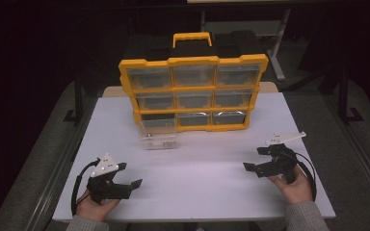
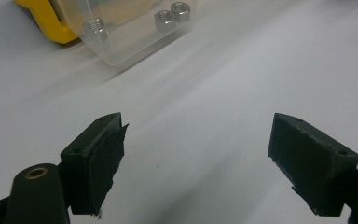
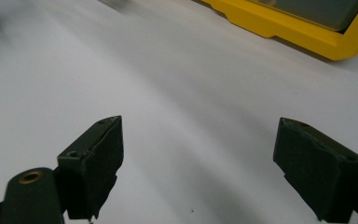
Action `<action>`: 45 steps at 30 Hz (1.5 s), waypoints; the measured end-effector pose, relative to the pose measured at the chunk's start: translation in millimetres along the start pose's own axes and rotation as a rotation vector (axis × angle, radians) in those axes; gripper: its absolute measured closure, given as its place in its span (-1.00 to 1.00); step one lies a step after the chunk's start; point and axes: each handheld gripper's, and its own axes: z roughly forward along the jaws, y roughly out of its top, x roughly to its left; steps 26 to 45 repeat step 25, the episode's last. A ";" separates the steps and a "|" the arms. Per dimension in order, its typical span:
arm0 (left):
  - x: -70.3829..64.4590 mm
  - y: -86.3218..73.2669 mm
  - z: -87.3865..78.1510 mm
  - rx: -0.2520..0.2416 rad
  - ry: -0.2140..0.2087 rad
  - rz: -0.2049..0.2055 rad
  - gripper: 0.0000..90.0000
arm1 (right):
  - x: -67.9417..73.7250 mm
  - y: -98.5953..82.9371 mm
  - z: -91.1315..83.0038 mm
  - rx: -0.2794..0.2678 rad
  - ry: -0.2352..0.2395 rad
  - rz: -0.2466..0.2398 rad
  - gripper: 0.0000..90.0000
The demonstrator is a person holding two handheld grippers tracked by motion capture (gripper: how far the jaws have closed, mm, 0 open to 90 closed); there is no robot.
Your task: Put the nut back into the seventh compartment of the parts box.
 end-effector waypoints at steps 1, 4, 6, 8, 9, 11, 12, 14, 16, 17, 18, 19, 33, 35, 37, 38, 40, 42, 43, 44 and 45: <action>-0.1 -0.3 0.1 0.001 -0.001 -0.002 -0.60 | 0.1 -1.6 -0.5 -0.003 -0.001 0.003 -0.67; -1.2 -0.9 1.3 -0.007 -0.006 -0.004 -0.60 | -0.1 -6.7 -1.4 -0.015 -0.001 0.002 -0.68; -1.9 -1.0 1.9 0.002 -0.010 -0.001 -0.60 | 1.3 -11.2 -2.7 -0.018 0.001 0.017 -0.68; -1.8 -0.9 2.6 0.012 -0.016 0.015 -0.60 | 1.8 -15.4 -2.8 -0.029 -0.003 0.015 -0.68; -2.4 -1.1 3.4 0.010 -0.020 0.013 -0.60 | 2.8 -17.1 -2.9 -0.029 -0.003 0.022 -0.69; -3.4 -1.8 4.6 0.015 -0.032 0.010 -0.60 | 4.1 -19.3 -3.0 -0.029 -0.003 0.027 -0.69; -4.1 -2.1 5.6 0.017 -0.037 0.009 -0.60 | 5.1 -20.6 -3.1 -0.033 -0.004 0.020 -0.69; -4.8 -2.3 7.4 0.032 -0.031 0.026 -0.60 | 7.5 -21.9 -3.1 -0.032 -0.006 0.019 -0.69; -5.1 -1.9 7.4 0.031 -0.030 0.029 -0.60 | 10.3 -23.4 -2.4 -0.028 -0.005 0.018 -0.69; -5.0 -2.0 7.2 0.026 -0.031 0.029 -0.60 | 11.4 -24.2 -2.4 -0.029 -0.003 0.010 -0.69; -4.9 -2.1 6.8 0.025 -0.034 0.023 -0.60 | 12.9 -24.6 -2.6 -0.029 -0.001 0.005 -0.69; -4.2 -2.1 6.5 0.026 -0.037 0.024 -0.60 | 14.4 -25.1 -3.2 -0.030 0.002 0.003 -0.69; -3.8 -2.1 8.9 0.031 -0.043 0.025 -0.60 | 18.8 -25.8 -3.3 -0.039 0.011 -0.005 -0.69; -3.8 -2.1 8.9 0.031 -0.043 0.025 -0.60 | 18.8 -25.8 -3.3 -0.039 0.011 -0.005 -0.69; -3.8 -2.1 8.9 0.031 -0.043 0.025 -0.60 | 18.8 -25.8 -3.3 -0.039 0.011 -0.005 -0.69; -3.8 -2.1 8.9 0.031 -0.043 0.025 -0.60 | 18.8 -25.8 -3.3 -0.039 0.011 -0.005 -0.69; -3.8 -2.1 8.9 0.031 -0.043 0.025 -0.60 | 18.8 -25.8 -3.3 -0.039 0.011 -0.005 -0.69; -3.8 -2.1 8.9 0.031 -0.043 0.025 -0.60 | 18.8 -25.8 -3.3 -0.039 0.011 -0.005 -0.69; -3.8 -2.1 8.9 0.031 -0.043 0.025 -0.60 | 18.8 -25.8 -3.3 -0.039 0.011 -0.005 -0.69; -3.8 -2.1 8.9 0.031 -0.043 0.025 -0.60 | 18.8 -25.8 -3.3 -0.039 0.011 -0.005 -0.69; -3.8 -2.1 8.9 0.031 -0.043 0.025 -0.60 | 18.8 -25.8 -3.3 -0.039 0.011 -0.005 -0.69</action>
